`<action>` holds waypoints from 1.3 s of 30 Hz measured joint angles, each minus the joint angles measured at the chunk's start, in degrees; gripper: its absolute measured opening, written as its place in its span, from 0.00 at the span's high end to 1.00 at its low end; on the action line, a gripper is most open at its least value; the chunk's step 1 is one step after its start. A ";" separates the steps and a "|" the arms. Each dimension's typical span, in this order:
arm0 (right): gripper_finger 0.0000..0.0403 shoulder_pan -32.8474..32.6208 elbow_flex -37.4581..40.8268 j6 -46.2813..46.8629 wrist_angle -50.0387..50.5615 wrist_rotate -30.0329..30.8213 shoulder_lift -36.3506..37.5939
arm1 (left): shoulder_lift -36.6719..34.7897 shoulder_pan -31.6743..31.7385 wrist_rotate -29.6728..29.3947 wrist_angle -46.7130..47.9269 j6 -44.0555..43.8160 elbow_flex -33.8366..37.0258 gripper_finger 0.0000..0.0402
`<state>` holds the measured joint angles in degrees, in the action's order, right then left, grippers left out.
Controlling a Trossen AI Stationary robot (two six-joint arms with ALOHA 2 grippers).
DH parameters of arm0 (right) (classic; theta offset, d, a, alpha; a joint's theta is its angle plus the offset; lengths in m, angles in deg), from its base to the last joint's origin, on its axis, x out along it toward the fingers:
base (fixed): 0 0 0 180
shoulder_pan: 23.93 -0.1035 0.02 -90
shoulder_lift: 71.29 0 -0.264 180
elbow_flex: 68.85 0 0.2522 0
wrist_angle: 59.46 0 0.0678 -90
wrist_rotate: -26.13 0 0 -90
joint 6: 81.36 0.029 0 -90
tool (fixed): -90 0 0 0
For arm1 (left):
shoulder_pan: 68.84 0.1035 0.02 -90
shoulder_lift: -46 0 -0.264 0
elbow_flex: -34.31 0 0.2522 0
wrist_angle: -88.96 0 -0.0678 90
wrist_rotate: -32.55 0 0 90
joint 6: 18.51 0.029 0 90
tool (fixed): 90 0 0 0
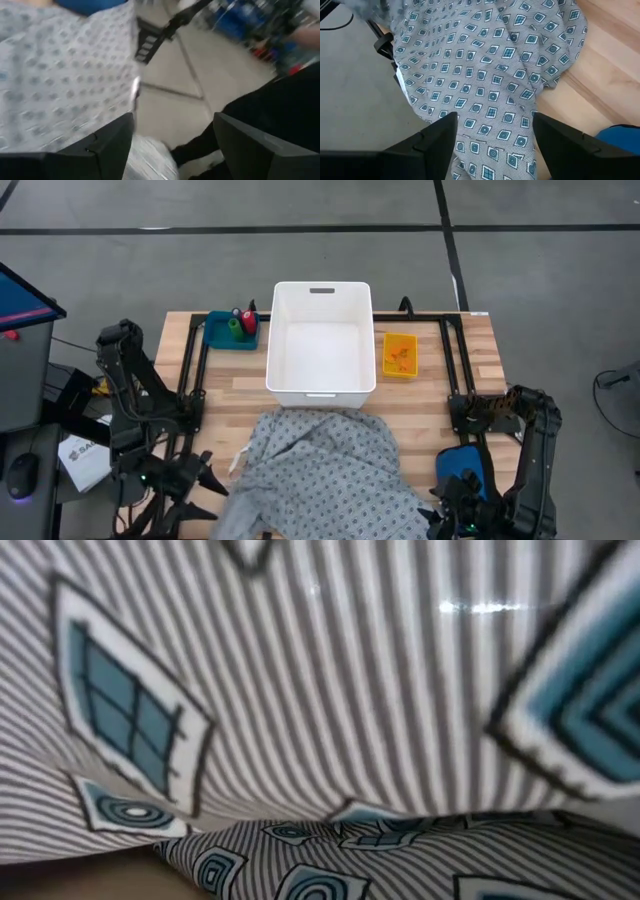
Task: Pick & place medical supplies in basket/bin
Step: Put the gray patient gown into the white bin
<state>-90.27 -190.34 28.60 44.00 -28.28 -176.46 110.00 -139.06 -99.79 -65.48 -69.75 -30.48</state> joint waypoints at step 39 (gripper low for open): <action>0.36 0.10 -3.09 0.08 -0.40 -0.66 0.02 | 44.27 43.64 32.20 -11.30 58.09 -16.90 0.16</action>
<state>-90.17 -193.43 28.68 43.60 -28.93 -176.44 154.26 -95.42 -67.59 -76.78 -11.65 -47.37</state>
